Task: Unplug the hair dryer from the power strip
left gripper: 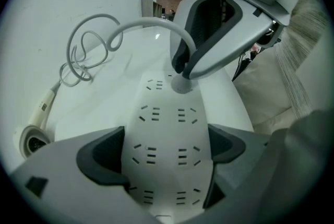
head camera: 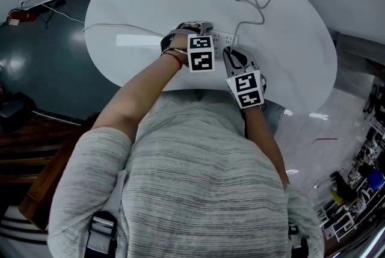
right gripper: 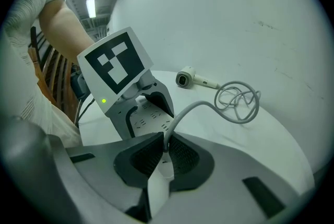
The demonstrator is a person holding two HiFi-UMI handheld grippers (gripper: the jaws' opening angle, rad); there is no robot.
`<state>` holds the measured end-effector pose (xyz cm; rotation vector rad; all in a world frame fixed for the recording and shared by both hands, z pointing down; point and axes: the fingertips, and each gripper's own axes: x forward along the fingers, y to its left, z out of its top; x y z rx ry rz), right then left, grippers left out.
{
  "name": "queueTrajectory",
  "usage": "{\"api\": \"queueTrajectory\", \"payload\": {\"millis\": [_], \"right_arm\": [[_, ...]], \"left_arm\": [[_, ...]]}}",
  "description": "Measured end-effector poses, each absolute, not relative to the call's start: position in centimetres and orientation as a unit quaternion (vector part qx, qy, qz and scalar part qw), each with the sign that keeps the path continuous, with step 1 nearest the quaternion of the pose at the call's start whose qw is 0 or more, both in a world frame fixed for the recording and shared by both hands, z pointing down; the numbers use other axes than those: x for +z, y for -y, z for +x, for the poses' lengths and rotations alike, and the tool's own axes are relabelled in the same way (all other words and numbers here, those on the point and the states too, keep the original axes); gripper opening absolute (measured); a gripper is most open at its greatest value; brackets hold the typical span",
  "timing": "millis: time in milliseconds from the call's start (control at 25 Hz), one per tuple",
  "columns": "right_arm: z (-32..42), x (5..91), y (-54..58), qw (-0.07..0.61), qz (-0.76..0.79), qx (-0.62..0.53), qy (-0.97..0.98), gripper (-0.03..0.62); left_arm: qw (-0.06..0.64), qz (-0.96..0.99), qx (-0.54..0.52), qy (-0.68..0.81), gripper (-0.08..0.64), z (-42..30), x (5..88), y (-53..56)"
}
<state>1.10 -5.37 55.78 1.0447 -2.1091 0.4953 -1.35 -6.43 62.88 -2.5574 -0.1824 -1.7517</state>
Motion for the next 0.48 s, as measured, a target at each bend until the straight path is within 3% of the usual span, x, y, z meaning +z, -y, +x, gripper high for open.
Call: {"api": "queueTrajectory", "payload": {"millis": [480], "right_arm": [[1.3,55.5,6.2,0.367,0.401,0.21,0.813,0.046]], "left_arm": [[0.016,-0.823,-0.565,0.056,0.468,-1.3,62.7,6.5]]}}
